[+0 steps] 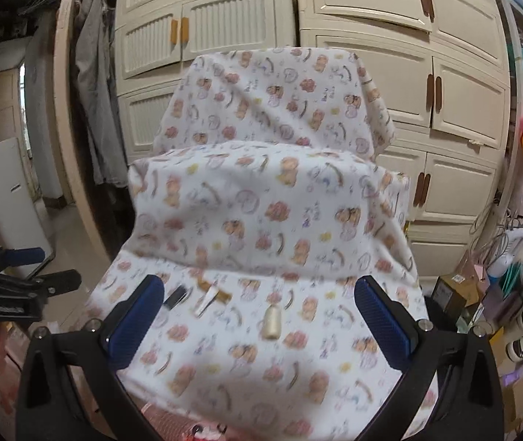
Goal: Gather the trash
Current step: 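Move the left tool to the black cylinder while the right tool approaches the cream thread spool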
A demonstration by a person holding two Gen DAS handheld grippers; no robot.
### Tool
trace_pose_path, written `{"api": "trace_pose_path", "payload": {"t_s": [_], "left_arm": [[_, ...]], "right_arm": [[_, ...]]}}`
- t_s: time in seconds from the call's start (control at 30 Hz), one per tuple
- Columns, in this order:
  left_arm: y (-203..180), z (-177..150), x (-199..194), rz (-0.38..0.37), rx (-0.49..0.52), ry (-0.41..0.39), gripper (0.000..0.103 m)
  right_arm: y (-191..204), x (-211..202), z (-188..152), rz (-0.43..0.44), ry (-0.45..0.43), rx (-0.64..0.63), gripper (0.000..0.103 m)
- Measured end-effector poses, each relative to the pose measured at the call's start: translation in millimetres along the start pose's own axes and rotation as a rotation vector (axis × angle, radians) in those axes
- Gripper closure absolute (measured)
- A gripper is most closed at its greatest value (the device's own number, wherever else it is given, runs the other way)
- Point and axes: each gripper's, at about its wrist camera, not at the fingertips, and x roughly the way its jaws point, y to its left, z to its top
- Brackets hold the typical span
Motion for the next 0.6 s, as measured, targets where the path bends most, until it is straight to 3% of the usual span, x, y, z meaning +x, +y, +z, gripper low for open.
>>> {"api": "trace_pose_path", "payload": {"t_s": [0.1,0.23,0.37,0.47,0.6], "left_arm": [[7,-6,15,0.037,0.002,-0.001,0.004],[21,-13,49,0.049,-0.038,0.080,0.004],[26,-6,78,-0.032,-0.086,0.141,0.004],[19,1,100,-0.047,-0.035,0.204,0.006],[17,1,113,-0.057,-0.013,0.201,0.006]], "right_arm": [[-11,19,-12,-0.014,0.038,0.021,0.000],[-22,44,-36,-0.018,0.115,0.039,0.000],[-23,65,-37,0.003,0.165,0.028,0.000],[-20,74,-39,0.010,0.185,0.021,0.000],[-12,81,-42,0.034,0.220,-0.009,0.000]]}}
